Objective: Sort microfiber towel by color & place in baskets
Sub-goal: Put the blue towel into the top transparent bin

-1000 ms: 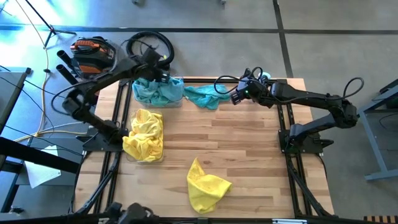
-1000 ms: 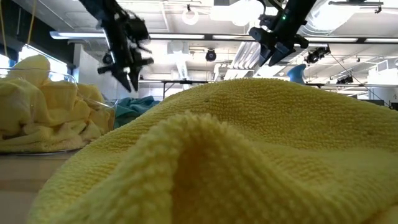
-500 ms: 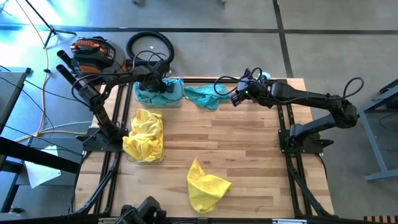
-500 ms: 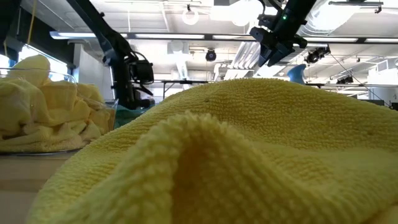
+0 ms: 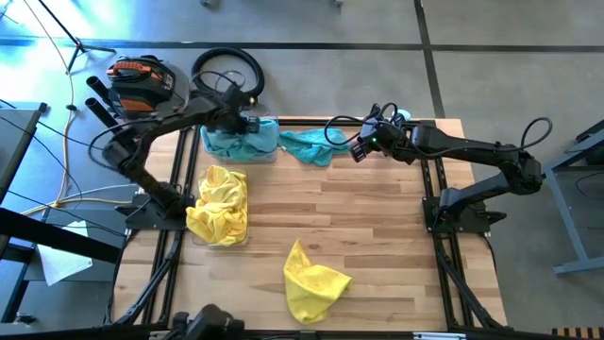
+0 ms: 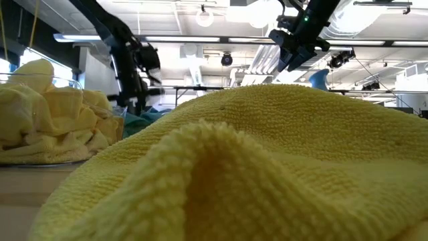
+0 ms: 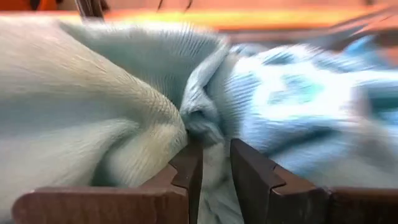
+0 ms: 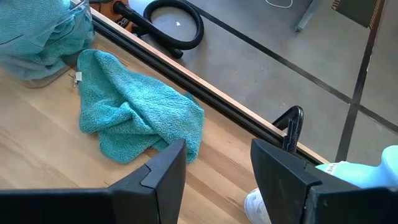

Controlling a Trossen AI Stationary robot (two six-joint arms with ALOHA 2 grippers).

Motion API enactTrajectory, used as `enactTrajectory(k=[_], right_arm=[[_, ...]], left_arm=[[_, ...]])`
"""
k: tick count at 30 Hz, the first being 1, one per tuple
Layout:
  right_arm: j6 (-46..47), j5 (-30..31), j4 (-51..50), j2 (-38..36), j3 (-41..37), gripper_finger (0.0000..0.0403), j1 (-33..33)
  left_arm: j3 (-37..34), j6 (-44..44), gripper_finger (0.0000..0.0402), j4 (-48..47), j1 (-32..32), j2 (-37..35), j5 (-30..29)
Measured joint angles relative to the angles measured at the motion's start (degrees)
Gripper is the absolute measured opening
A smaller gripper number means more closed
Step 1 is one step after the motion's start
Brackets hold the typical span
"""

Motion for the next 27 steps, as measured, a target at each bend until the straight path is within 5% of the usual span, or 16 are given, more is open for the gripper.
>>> enactTrajectory(k=[6, 13, 19, 27], right_arm=[[0.0, 0.0, 0.0, 0.0, 0.0, 0.0179, 0.0], [0.1, 0.0, 0.6, 0.0, 0.0, 0.0179, 0.0], [-1.3, 0.0, 2.7, 0.0, 0.0, 0.0179, -0.5], [-1.3, -0.2, 3.9, 0.0, 0.0, 0.0179, -0.6]], left_arm=[[0.0, -0.5, 0.0069, -1.4, 0.0, -10.3, -1.3], [0.1, -0.4, 0.0069, -13.4, 0.0, -16.2, -14.1], [0.1, -0.4, 0.0069, -20.9, -0.4, -11.8, -20.3], [0.1, 0.7, 0.0069, -19.9, -1.4, 1.1, -19.8]])
